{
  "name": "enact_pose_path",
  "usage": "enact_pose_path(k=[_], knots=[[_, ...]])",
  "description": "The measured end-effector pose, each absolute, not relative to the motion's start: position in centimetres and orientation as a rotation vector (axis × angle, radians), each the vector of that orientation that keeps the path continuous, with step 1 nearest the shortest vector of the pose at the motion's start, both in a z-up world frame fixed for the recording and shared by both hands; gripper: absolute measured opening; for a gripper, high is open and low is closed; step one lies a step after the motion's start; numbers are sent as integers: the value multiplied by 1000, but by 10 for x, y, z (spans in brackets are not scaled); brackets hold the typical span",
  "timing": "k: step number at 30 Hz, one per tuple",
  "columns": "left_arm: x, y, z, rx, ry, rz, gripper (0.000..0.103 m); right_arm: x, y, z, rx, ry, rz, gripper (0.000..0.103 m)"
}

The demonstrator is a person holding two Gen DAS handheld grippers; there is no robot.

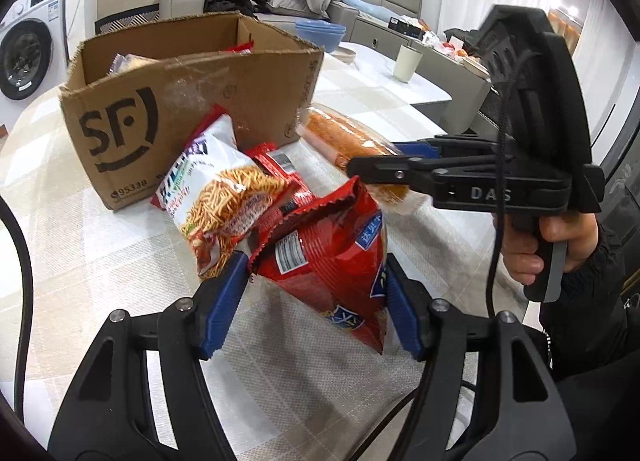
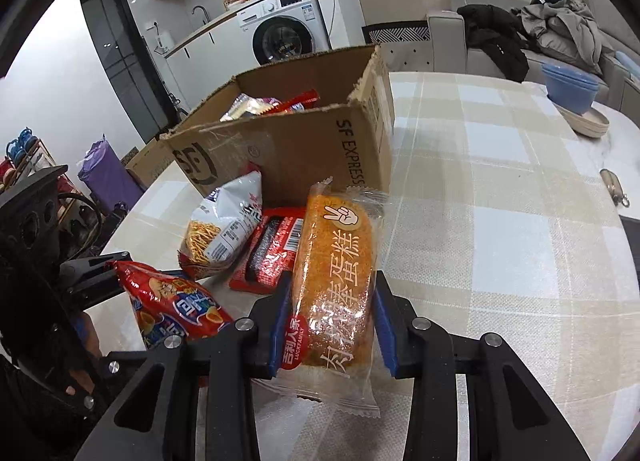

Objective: Organize snacks
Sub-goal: 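Lift the red chip bag with the left tool while the right tool lifts the sponge-cake pack over the box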

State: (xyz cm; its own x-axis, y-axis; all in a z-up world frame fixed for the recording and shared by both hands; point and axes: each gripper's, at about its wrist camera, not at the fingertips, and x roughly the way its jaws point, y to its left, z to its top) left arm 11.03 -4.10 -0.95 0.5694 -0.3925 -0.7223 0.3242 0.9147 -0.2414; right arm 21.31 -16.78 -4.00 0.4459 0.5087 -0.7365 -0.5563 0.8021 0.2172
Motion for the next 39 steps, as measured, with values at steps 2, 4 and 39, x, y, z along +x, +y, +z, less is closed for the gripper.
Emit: enact_pose_path(k=[2,4,39], knots=[[109,-37,-5,-87,859,-415,64,212,-169,-35,-56,877,660,37],[107,-33,0,-93,848,-410,64,211,-173,-30,-53,861,658,37],[99,26,102,-133,643,-200,64,193,-180,27,61,659,665,37]])
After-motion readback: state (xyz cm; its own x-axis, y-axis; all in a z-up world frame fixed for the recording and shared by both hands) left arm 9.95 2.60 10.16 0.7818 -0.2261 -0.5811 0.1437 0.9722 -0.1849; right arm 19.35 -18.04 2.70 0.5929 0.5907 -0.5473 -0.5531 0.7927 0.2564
